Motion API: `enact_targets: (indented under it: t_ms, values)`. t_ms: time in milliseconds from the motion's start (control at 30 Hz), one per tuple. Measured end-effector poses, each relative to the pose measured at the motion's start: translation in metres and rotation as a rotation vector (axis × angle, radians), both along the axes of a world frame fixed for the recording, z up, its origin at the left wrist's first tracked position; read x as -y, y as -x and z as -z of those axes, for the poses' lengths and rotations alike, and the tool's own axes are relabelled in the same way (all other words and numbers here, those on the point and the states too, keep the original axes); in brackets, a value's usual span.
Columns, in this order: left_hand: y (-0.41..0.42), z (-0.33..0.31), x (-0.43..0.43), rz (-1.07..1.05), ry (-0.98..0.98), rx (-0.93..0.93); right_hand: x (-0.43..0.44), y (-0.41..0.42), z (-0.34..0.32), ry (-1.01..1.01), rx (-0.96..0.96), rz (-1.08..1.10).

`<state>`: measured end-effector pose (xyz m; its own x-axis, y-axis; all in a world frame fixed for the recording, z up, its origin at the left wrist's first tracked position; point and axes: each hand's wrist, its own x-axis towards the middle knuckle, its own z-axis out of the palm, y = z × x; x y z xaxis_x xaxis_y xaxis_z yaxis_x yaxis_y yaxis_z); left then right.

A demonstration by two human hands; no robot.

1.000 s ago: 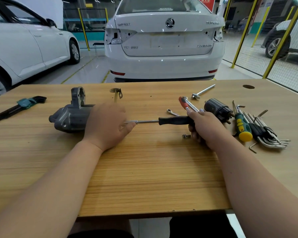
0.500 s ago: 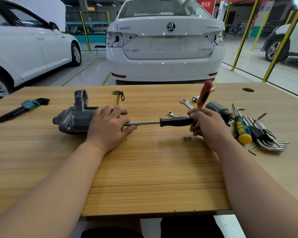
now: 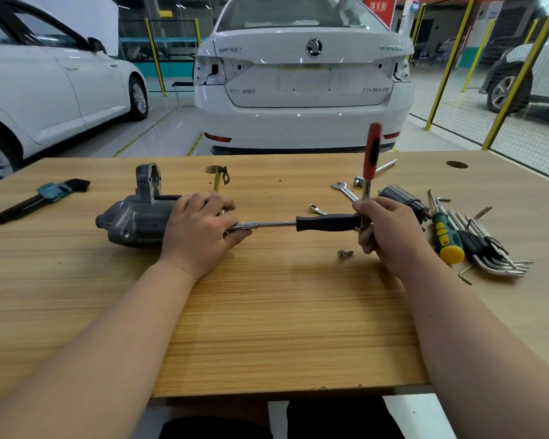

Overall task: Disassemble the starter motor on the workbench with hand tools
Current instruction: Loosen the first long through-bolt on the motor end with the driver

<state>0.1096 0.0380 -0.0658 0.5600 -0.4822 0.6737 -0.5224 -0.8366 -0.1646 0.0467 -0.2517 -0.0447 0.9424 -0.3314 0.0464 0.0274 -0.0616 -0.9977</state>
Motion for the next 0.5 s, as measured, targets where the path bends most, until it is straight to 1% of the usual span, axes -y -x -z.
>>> enact_targets:
  t_ms: [67, 167, 233, 333, 500]
  values:
    - [-0.0004, 0.0003, 0.0004, 0.011, 0.009, 0.013, 0.0005, -0.0005, 0.0003, 0.010, -0.058, 0.017]
    - [-0.0016, 0.0012, 0.0003, 0.014, 0.011, 0.023, -0.0023, -0.0035, 0.0000, 0.073, -0.181, 0.042]
    - [-0.0024, 0.0013, 0.0006, 0.011, 0.014, 0.029, -0.0043, -0.0064, 0.0002, 0.122, -0.224, 0.052]
    - [-0.0021, 0.0011, 0.0012, 0.000, 0.022, 0.030, -0.0053, -0.0082, 0.0018, 0.168, -0.228, 0.034]
    - [0.0010, 0.0000, 0.0019, -0.018, 0.028, -0.018, -0.0048, -0.0061, 0.0028, 0.131, -0.207, 0.023]
